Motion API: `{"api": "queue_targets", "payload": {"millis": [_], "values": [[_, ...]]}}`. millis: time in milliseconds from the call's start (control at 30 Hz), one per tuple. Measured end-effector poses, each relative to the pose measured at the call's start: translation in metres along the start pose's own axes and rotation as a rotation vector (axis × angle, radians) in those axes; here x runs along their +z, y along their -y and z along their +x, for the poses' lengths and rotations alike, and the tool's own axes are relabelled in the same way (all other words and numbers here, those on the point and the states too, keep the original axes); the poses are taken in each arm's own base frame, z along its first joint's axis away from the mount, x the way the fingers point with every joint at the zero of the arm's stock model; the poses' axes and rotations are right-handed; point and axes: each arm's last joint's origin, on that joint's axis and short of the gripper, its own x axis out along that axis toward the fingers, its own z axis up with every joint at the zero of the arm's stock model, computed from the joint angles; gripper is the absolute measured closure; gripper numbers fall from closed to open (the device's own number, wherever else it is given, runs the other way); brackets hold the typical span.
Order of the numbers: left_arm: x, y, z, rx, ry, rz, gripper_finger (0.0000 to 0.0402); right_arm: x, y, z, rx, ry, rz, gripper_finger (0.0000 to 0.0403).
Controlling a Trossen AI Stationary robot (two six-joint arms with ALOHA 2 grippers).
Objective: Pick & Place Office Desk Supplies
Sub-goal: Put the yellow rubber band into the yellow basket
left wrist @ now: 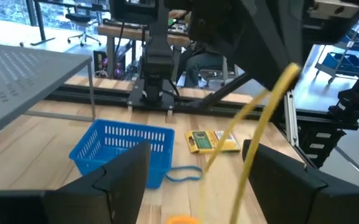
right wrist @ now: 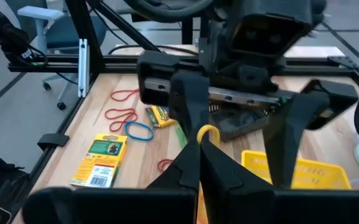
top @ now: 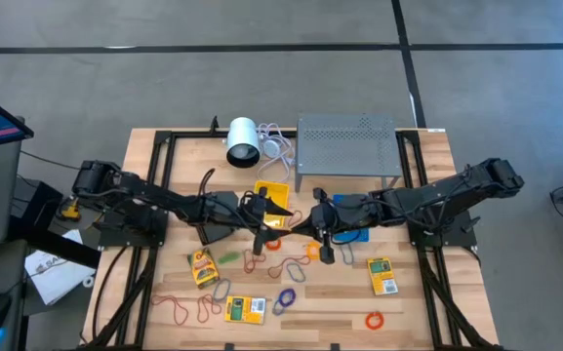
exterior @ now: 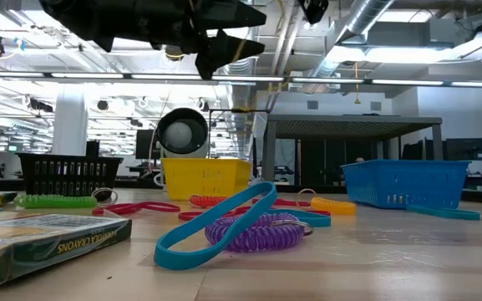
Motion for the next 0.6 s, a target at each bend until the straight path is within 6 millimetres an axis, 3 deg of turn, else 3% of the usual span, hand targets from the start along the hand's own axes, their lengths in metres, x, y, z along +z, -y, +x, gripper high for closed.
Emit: {"api": "queue_targets", "payload": {"millis": [167,367,600], "values": [[0.0023,0.0002,-0.0019,0.0,-0.001,0.0,0.0214,0.0002,-0.0008,-0.0006,0.003,-0.007,-0.002,0.0403],[-0.0011,-0.0007,-0.002,0.018,-0.034,0.002,0.0378,0.0006,-0.0007,-0.0006,0.003,-0.003,-0.001,0.0403],[-0.0018,-0.001,-0.0021,0.027,-0.04,0.002,0.0399,0.0013,-0.0008,-0.0006,0.003,0.005,0.037,0.0396]]}}
